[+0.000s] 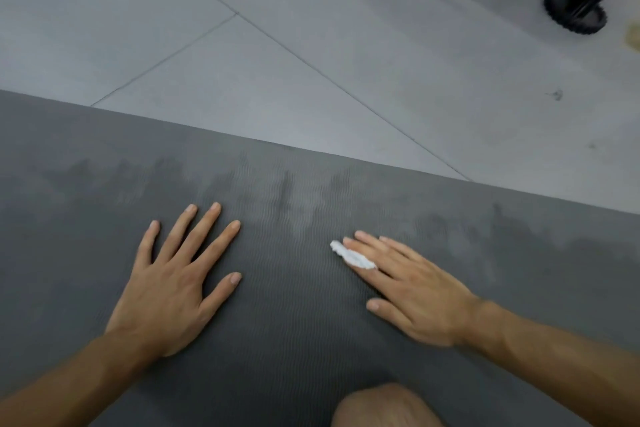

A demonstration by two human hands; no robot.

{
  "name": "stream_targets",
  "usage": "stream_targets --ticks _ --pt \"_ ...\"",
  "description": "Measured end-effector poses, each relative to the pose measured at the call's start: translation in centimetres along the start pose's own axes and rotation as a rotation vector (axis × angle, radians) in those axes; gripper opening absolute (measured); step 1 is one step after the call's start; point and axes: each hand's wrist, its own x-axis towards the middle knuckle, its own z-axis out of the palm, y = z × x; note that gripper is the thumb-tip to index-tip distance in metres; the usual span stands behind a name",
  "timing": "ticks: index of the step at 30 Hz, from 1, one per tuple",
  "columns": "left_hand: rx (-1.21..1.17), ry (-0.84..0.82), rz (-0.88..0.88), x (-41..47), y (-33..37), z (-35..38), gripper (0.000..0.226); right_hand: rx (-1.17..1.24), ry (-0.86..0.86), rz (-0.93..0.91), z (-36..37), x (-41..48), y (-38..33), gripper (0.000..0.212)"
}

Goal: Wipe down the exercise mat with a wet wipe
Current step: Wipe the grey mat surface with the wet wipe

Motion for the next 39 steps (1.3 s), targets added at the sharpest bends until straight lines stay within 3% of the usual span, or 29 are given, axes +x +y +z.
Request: stream_targets --ticks 4,11,17,23,30,39 --pt "0.023 0.006 -0.010 0.0 0.1 0.1 0.070 -0.060 -0.047 -0.042 0.0 -0.2 0.4 0.062" --pt "0.030 -0.036 -0.012 0.1 0.3 -0.3 0.070 -0.003 0.024 0.321 -2.7 1.3 5.5 0.065" --pt "-0.014 -0.030 -0.010 0.5 0.7 -0.4 0.069 0.007 0.081 0.299 -0.6 1.9 2.7 0.067" --pt "-0.031 -0.027 0.130 4.6 3.6 -1.0 0.069 -0.041 0.099 0.293 0.4 0.6 1.9 0.065" --pt "0.011 -0.044 0.270 8.4 6.4 -0.8 0.067 0.015 0.187 0.622 0.3 -1.9 4.3 0.064" --pt "0.078 -0.042 0.373 10.6 7.5 -0.9 0.066 0.007 0.270 0.651 1.7 -2.0 3.7 0.065"
